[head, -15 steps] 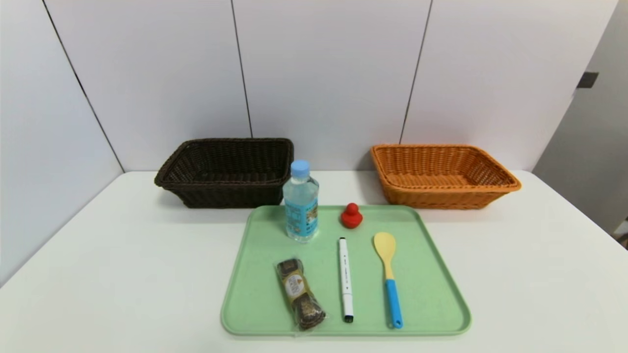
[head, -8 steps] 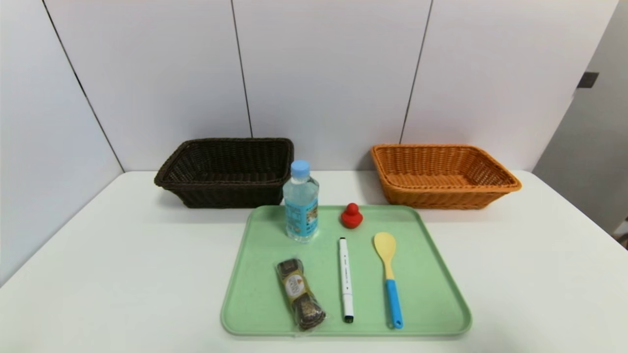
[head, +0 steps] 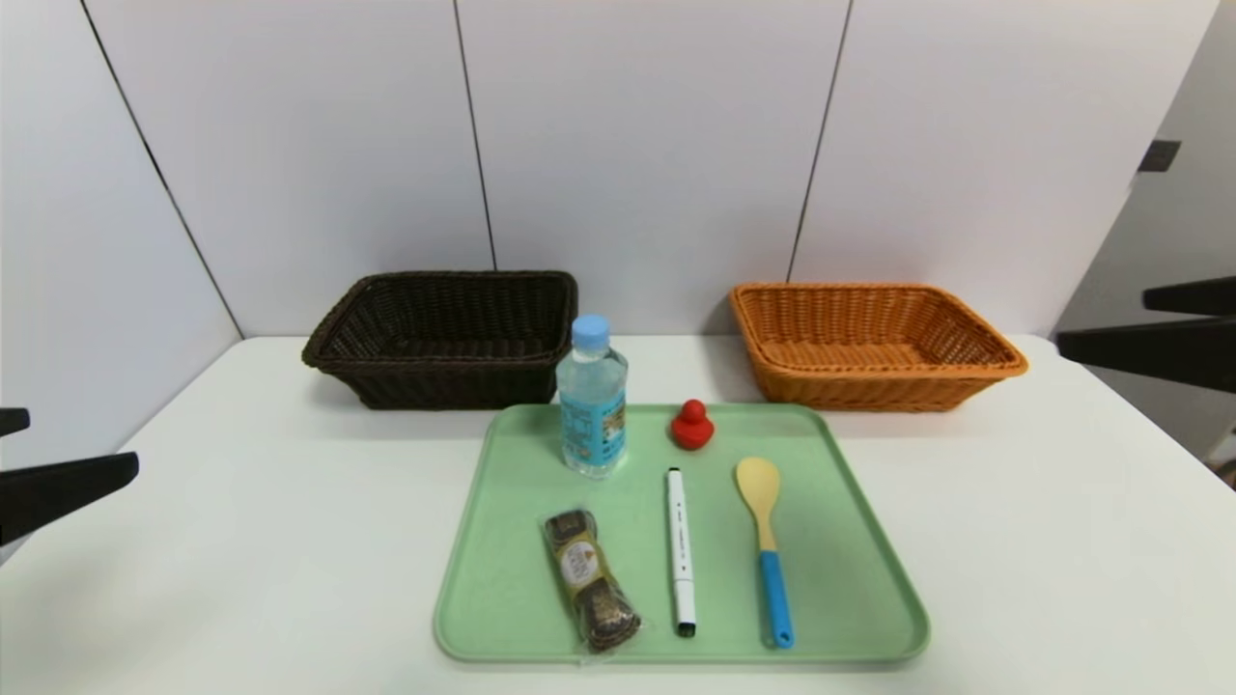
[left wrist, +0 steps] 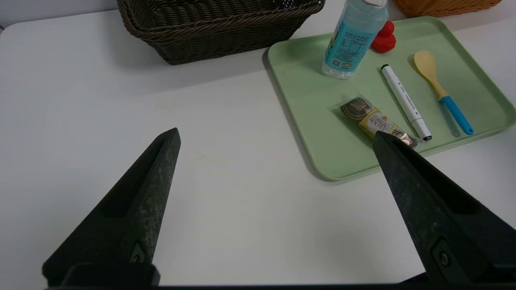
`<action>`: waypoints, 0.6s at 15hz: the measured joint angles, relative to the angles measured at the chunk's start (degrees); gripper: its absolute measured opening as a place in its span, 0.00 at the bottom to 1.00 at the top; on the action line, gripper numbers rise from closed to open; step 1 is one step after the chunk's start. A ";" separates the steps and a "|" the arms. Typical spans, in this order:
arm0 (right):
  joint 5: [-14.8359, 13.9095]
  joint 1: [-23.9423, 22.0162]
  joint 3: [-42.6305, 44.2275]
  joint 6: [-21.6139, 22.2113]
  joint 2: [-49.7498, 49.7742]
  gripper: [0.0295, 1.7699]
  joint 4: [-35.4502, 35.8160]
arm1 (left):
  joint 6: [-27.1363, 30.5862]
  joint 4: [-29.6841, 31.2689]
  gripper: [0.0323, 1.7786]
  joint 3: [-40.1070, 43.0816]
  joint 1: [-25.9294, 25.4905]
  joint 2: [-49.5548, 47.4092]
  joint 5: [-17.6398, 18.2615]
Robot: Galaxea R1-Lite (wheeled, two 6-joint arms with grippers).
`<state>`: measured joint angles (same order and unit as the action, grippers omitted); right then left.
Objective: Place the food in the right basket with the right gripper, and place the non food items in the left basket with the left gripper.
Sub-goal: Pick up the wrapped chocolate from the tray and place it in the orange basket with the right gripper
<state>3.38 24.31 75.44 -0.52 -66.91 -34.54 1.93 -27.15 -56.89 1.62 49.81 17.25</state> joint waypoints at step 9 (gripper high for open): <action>-4.97 18.43 25.37 19.46 -31.76 0.97 -13.47 | -13.93 -7.74 0.95 -12.48 4.08 14.25 1.10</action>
<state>-1.60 42.74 100.80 18.93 -98.67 -48.01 -12.01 -34.89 -69.38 5.71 64.06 18.35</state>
